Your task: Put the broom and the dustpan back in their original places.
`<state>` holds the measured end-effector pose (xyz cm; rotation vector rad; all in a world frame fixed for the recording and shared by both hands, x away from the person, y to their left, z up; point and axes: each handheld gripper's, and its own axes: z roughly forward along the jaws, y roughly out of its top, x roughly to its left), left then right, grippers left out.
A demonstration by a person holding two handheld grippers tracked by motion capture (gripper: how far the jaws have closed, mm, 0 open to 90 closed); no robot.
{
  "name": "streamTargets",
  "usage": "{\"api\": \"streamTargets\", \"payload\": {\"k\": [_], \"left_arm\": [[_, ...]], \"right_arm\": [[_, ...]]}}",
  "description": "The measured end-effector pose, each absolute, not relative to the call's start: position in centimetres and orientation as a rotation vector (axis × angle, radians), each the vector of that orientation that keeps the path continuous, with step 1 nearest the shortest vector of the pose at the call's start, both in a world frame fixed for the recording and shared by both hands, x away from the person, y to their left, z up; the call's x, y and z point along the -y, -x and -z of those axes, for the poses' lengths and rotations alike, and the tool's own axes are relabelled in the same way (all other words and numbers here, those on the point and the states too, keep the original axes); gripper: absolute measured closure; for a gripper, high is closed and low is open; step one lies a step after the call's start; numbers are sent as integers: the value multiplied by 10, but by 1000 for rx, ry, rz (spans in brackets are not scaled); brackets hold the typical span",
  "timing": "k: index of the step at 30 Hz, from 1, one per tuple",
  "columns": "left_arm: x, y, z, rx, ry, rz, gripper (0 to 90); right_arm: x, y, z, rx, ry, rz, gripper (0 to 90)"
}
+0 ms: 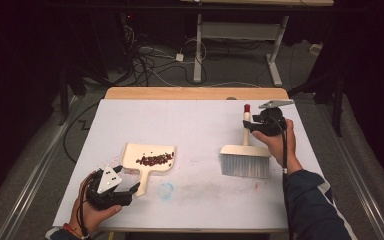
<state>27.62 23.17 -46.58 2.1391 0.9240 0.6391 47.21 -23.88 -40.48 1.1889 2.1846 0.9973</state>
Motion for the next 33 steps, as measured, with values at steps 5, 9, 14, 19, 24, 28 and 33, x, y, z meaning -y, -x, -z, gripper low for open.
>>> {"api": "streamTargets", "payload": {"k": [5, 9, 14, 19, 24, 28, 33], "left_arm": [[-231, -277, 467, -910, -2138, -629, 214], [-231, -277, 467, -913, -2132, -628, 214], [-230, -275, 466, -917, -2131, -636, 214], [-229, -275, 468, -921, -2148, -634, 213], [-227, -273, 469, -914, -2158, -642, 191], [-227, -273, 468, -912, -2159, -647, 191], [-226, -272, 468, -906, -2162, -651, 152]], "right_arm": [[238, -476, 409, -2155, -1205, -996, 495], [240, -474, 412, -2108, -1209, -1019, 483], [242, -469, 417, -2051, -1222, -1045, 426], [238, -461, 425, -1990, -1259, -1090, 323], [229, -456, 429, -1976, -1242, -1083, 181], [229, -452, 425, -1952, -1228, -1100, 162], [229, -447, 420, -1957, -1206, -1086, 161]]}}
